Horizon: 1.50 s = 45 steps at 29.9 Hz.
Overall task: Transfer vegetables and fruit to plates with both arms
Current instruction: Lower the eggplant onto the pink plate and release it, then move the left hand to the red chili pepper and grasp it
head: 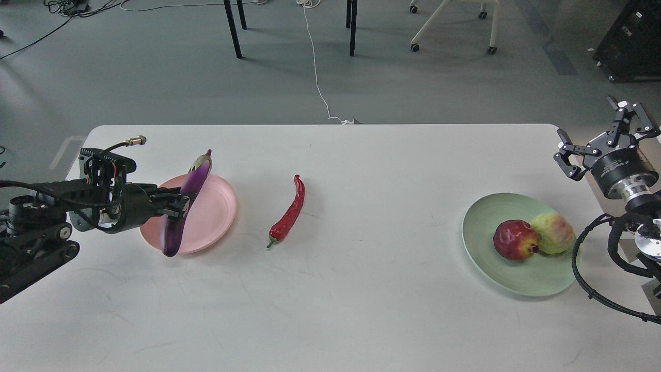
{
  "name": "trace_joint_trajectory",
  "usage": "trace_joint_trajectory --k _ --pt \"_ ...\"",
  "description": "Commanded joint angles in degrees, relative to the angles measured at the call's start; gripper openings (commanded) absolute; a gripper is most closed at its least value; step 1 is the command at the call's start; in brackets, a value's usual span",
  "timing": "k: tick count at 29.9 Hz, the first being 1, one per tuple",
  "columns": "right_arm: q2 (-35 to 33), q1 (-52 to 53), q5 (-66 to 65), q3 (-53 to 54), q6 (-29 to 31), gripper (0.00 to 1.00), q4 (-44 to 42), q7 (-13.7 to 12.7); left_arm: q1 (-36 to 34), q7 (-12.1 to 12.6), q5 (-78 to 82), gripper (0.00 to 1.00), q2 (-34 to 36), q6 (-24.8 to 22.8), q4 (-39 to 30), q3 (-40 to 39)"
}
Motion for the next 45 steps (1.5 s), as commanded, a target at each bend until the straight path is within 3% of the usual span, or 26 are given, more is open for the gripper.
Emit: trace_joint_trajectory --k 1,4,10,17,22,30,42,45 --pt "-0.07 -0.10 -0.01 -0.01 0.00 0.99 -0.01 -0.01 0.24 0.27 -0.03 0.52 -0.29 -0.03 0.22 -0.02" --pt "-0.16 -0.10 -0.01 -0.01 0.00 0.99 -0.01 -0.01 -0.11 0.45 -0.03 0.58 -0.29 -0.11 0.22 -0.02" --pt "0.02 -0.18 -0.01 -0.10 0.00 0.99 0.26 -0.01 -3.17 0.63 4.17 0.58 -1.08 -0.82 0.22 -0.02" --pt "-0.25 -0.62 -0.01 0.34 0.00 0.99 2.98 -0.01 -11.61 0.36 8.49 0.58 -7.75 -2.22 -0.57 3.49" --pt "-0.77 -0.80 -0.01 0.34 0.00 0.99 2.98 -0.01 -16.45 0.63 8.58 0.58 -16.27 -2.31 -0.13 8.32" --pt "-0.86 -1.06 -0.01 0.34 0.00 0.99 2.89 -0.01 -15.58 2.38 8.67 0.58 -25.68 -2.31 3.29 13.51" --pt "-0.86 -1.06 -0.01 0.25 0.00 0.99 2.81 -0.01 -13.65 2.30 8.67 0.57 -26.66 -2.22 9.19 14.57" --pt "-0.86 -1.15 -0.10 0.16 0.00 0.99 2.81 -0.01 -12.33 2.21 8.67 0.49 -26.66 -1.88 9.19 14.57"
